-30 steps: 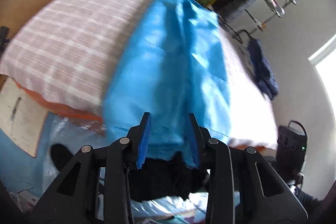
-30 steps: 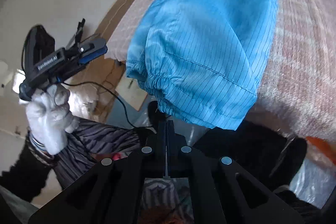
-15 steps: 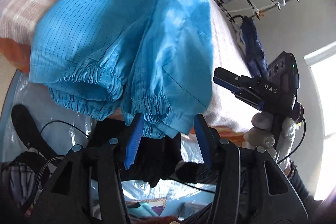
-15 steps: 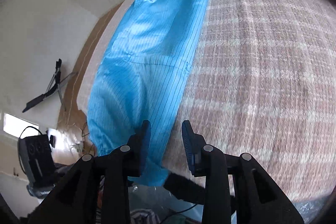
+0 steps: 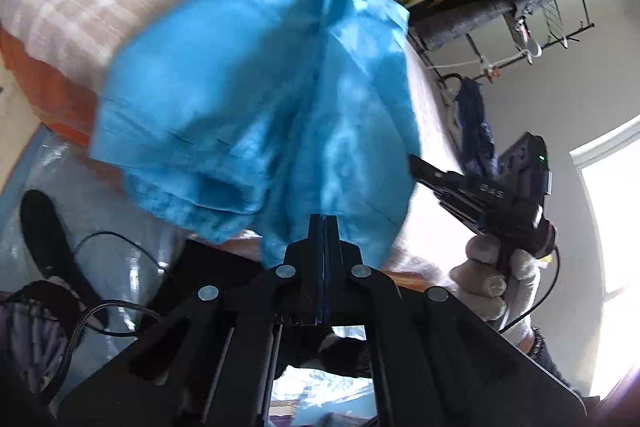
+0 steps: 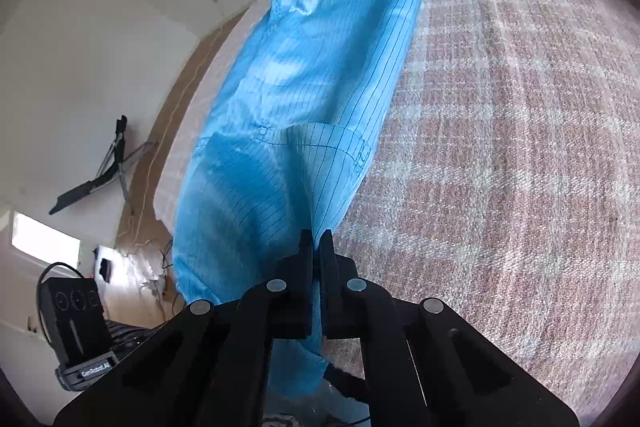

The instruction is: Fold large clothes

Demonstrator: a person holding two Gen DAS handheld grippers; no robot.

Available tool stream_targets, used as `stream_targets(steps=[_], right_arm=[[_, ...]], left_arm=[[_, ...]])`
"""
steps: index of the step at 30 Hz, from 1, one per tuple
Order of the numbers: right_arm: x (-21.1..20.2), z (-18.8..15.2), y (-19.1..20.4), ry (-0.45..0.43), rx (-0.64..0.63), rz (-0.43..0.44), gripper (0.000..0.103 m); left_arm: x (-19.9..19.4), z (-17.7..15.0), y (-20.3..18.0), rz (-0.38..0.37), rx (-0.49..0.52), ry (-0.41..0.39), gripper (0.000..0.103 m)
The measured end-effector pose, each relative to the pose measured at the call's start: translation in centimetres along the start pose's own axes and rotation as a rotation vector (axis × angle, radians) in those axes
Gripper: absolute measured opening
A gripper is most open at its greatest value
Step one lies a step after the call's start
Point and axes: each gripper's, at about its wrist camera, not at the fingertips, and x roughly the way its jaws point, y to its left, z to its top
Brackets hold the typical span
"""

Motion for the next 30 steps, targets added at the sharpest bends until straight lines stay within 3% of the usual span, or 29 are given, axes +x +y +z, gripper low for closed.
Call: stream_targets(steps=[4, 5, 7, 8, 9, 11, 13, 14, 15, 17, 23, 28, 30], right_arm=[[-0.4, -0.6, -0.5, 0.000, -0.012, 0.015, 0.003], [-0.4, -0.9, -0.4, 0.004, -0.022, 0.019, 0.005], [-0.4, -1.6, -0.1, 0.013, -0.036, -0.021, 0.010], [-0.5, -2.0, 0.0, 0.022, -0.032, -0.041, 0.016], [-0.7, -2.7, 0.2, 0.028, -0.024, -0.042, 0.029], [-1.5, -4.8, 0.4, 0.020, -0.025, -0.024, 0.037], [-1.8, -6.9, 1.0, 0.034, -0.057, -0.018, 0.037], [-1.6, -7.9, 1.3, 0.045, -0.074, -0.027, 0.037], [-1.3, -8.8, 1.6, 0.056, -0.088, -0.037, 0.037], [-0.1, -9.8, 1.8, 0.085, -0.116, -0.047, 0.037], [3.0, -10.7, 2.6, 0.122, -0.265, -0.152, 0.037], [4.9, -11.5, 2.3, 0.159, -0.289, -0.160, 0.037], [5.4, -11.8, 2.4, 0.165, -0.306, -0.159, 0.031]], left_arm=[[-0.3, -0.3, 0.3, -0.026, -0.022, 0.036, 0.000], [0.1, -0.4, -0.1, -0.041, -0.010, 0.063, 0.007], [0.8, -0.3, -0.9, -0.037, 0.030, 0.081, 0.030], [1.1, -0.3, -1.3, -0.025, 0.038, 0.088, 0.049], [1.6, -0.1, -1.5, -0.012, 0.033, 0.099, 0.055], [2.8, 0.2, -1.7, -0.011, 0.007, 0.124, 0.055], [4.1, 0.5, -1.9, 0.050, 0.015, 0.135, 0.055], [4.6, 0.5, -1.8, 0.061, 0.015, 0.140, 0.043], [5.1, 0.6, -1.5, 0.056, 0.002, 0.150, 0.006], [5.8, 0.6, -0.6, 0.025, -0.042, 0.174, 0.007], [3.4, 0.9, -0.2, 0.017, -0.031, 0.120, 0.007], [2.7, 0.2, 0.0, 0.023, -0.005, 0.131, 0.006], [2.8, -0.2, 0.4, 0.029, -0.010, 0.145, 0.006]])
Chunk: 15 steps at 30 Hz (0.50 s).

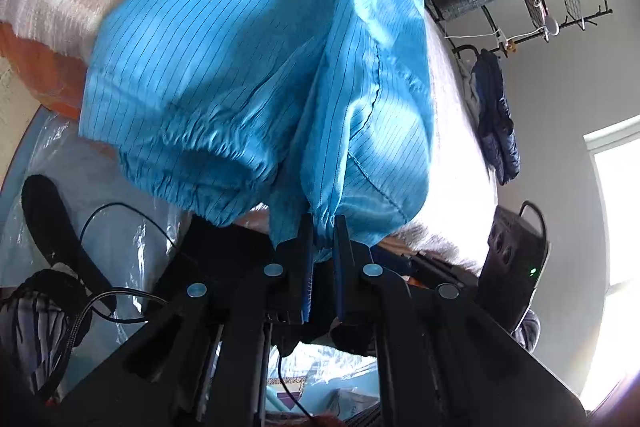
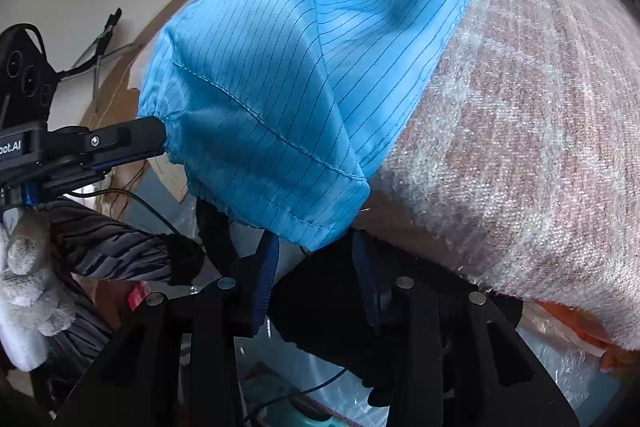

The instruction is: Fold large clothes

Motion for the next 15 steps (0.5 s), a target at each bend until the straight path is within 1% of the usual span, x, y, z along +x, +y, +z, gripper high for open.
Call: stream_targets(steps=[2, 4, 5, 6, 7, 8, 11, 12, 13, 14, 15], right_arm=[[-0.2, 0.1, 0.1, -0.012, -0.015, -0.006, 0.031], [-1.4, 0.1, -0.4, -0.034, 0.007, 0.026, 0.032], [-2.0, 0.1, -0.8, -0.049, 0.022, 0.035, 0.041], [-2.5, 0.1, -1.3, -0.067, 0.033, 0.032, 0.055], [-2.7, 0.1, -1.6, -0.082, 0.035, 0.020, 0.060], [-2.5, 0.3, -1.9, -0.090, 0.034, 0.018, 0.060], [-1.5, 0.9, -1.6, -0.089, 0.022, 0.063, 0.060], [-1.2, 0.9, -1.3, -0.091, 0.009, 0.068, 0.058], [-0.9, 0.8, -1.1, -0.092, -0.005, 0.068, 0.052], [-0.4, 0.7, -1.0, -0.075, -0.008, 0.085, 0.020], [0.0, 0.9, -1.1, -0.050, 0.003, 0.105, 0.004]], left_arm=[[-0.1, 0.0, 0.6, -0.013, -0.022, 0.004, 0.006], [-0.4, 0.1, 0.7, -0.016, -0.025, -0.009, 0.006], [-0.6, 0.2, 0.7, -0.021, -0.022, -0.009, 0.006], [-0.7, 0.2, 0.5, -0.021, -0.015, -0.010, 0.006], [-0.6, 0.3, 0.4, -0.021, -0.010, -0.009, 0.006], [-0.6, 0.4, 0.3, -0.020, -0.006, -0.009, 0.006], [-0.5, 0.5, 0.0, -0.008, 0.011, -0.013, 0.006], [-0.5, 0.5, 0.1, -0.007, 0.010, -0.009, 0.006], [-0.4, 0.4, 0.1, -0.003, 0.011, -0.008, 0.006], [-0.3, 0.4, 0.0, 0.004, 0.020, -0.006, 0.006], [-0.2, 0.2, -0.1, 0.011, 0.028, -0.005, 0.006]])
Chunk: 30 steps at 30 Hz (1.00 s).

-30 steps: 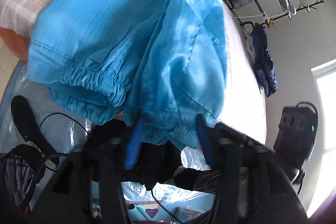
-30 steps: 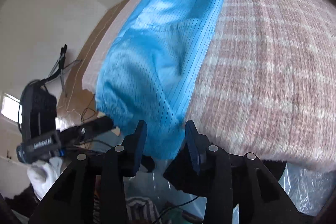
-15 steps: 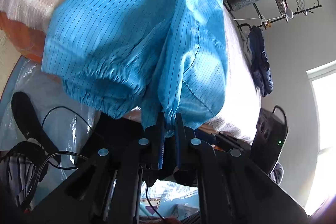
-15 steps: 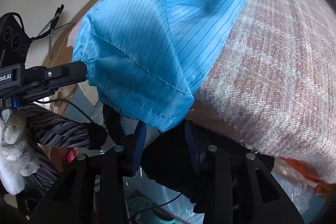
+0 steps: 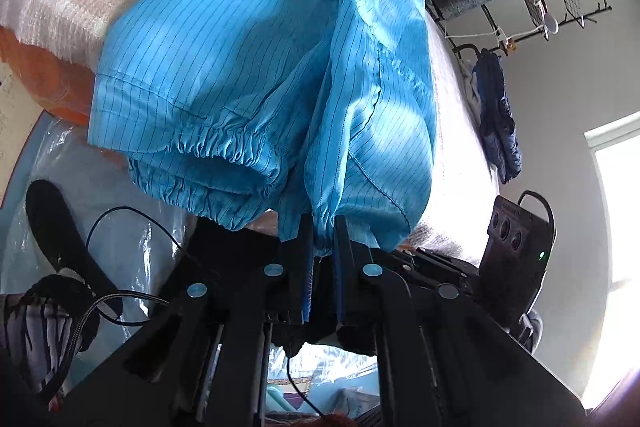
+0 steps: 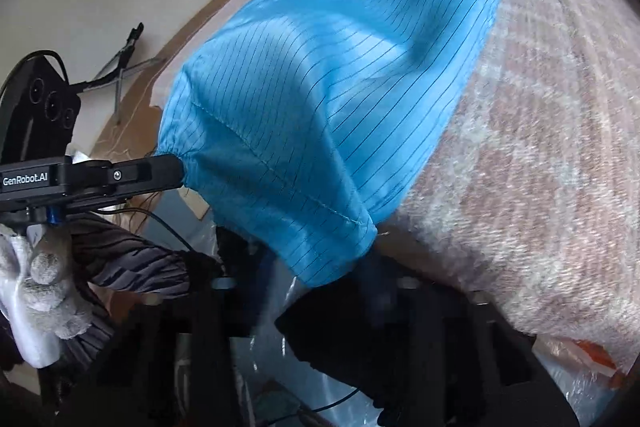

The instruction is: Fold large clothes

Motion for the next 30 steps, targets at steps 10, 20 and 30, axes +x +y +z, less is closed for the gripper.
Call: stream_targets(steps=[10, 20, 30], right_arm=[[-3.0, -2.2, 1.2, 0.043, -0.029, 0.059, 0.008], [-5.8, -0.4, -0.8, -0.057, 0.079, 0.103, 0.058], [-0.8, 1.6, -1.2, -0.013, 0.209, 0.203, 0.050]], left_arm=[[-1.6, -0.2, -1.6, 0.039, 0.201, 0.073, 0.014], [-7.7, 7.1, 4.9, 0.131, 0.073, -0.065, 0.062], [-3.5, 9.8, 9.8, 0.165, -0.049, 0.087, 0.062]])
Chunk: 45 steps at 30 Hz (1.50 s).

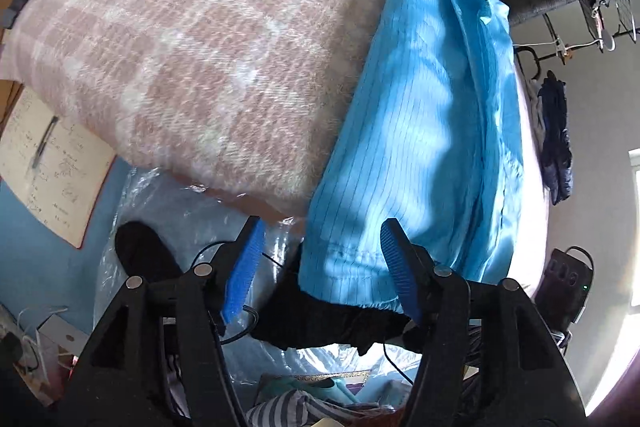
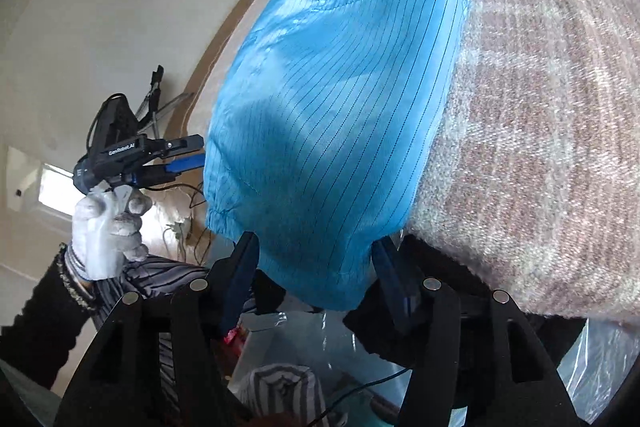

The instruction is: Fold large clothes

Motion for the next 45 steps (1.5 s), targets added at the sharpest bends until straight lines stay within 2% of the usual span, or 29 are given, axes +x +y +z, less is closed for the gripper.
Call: stream_targets(steps=[1, 3, 5, 6, 7, 8, 9, 12, 16, 20, 22, 25, 27, 29, 31, 36, 42, 45], right_arm=[[0.3, 0.0, -0.2, 0.002, 0.008, 0.011, 0.043], [0.9, 0.1, -0.2, 0.027, 0.012, 0.039, 0.014], [0.5, -0.2, 0.5, 0.031, -0.008, 0.039, 0.007], [0.2, -0.3, 0.7, 0.029, -0.014, 0.036, 0.005], [0.1, -0.4, 1.0, 0.027, -0.015, 0.037, 0.004], [-0.3, -0.5, 1.4, 0.024, -0.014, 0.044, 0.003], [-1.0, -0.2, 1.5, 0.023, -0.012, 0.050, 0.003], [-1.7, -0.5, 1.8, 0.020, -0.019, 0.047, 0.002], [-3.8, -1.0, 2.5, 0.038, -0.069, 0.008, 0.001], [-6.1, -1.6, 1.8, 0.045, -0.047, 0.024, 0.001], [-5.4, -1.8, 1.8, 0.062, -0.066, -0.031, 0.001], [-4.1, -2.0, 1.8, 0.118, -0.087, -0.087, 0.011], [-4.4, -2.1, 2.2, 0.130, -0.110, -0.108, 0.012], [-5.7, -2.3, 2.2, 0.124, -0.151, -0.136, 0.015], [-7.7, -2.1, 2.9, 0.091, -0.175, -0.145, 0.019], [-12.7, 0.9, 4.7, -0.051, -0.214, -0.144, 0.019], [-15.4, 7.9, 5.1, -0.222, -0.288, -0.216, 0.019], [-15.5, 12.2, 3.4, -0.252, -0.262, -0.230, 0.019]], left_arm=[[0.4, 0.2, 0.1, -0.037, -0.012, 0.019, 0.062], [1.3, 0.2, 0.3, -0.094, -0.036, 0.057, 0.062], [1.5, 0.6, -0.1, -0.119, -0.027, 0.055, 0.060], [1.5, 0.6, -0.4, -0.111, -0.016, 0.046, 0.038], [1.6, 0.5, -0.8, -0.100, 0.006, 0.043, 0.024], [1.7, 0.4, -1.1, -0.101, 0.018, 0.040, 0.019], [1.5, 0.2, -1.4, -0.093, 0.031, 0.032, 0.009], [0.5, -0.4, -2.4, -0.078, 0.075, 0.003, 0.003], [-1.0, -2.1, -3.0, -0.118, 0.075, 0.001, 0.002], [-0.3, -3.6, -4.1, -0.073, 0.137, 0.034, 0.002], [0.0, -3.6, -4.7, -0.011, 0.163, 0.041, 0.002], [-1.0, -3.7, -5.5, 0.026, 0.203, 0.029, 0.010], [-2.4, -3.8, -6.0, 0.037, 0.220, -0.001, 0.021], [-3.9, -3.8, -6.2, 0.039, 0.229, -0.032, 0.023], [-5.7, -3.5, -6.8, 0.029, 0.243, -0.074, 0.023], [-9.2, -0.7, -10.3, -0.020, 0.311, -0.189, 0.023], [-8.5, 4.9, -16.0, -0.073, 0.386, -0.263, 0.023], [-6.7, 7.9, -19.8, -0.072, 0.459, -0.281, 0.023]])
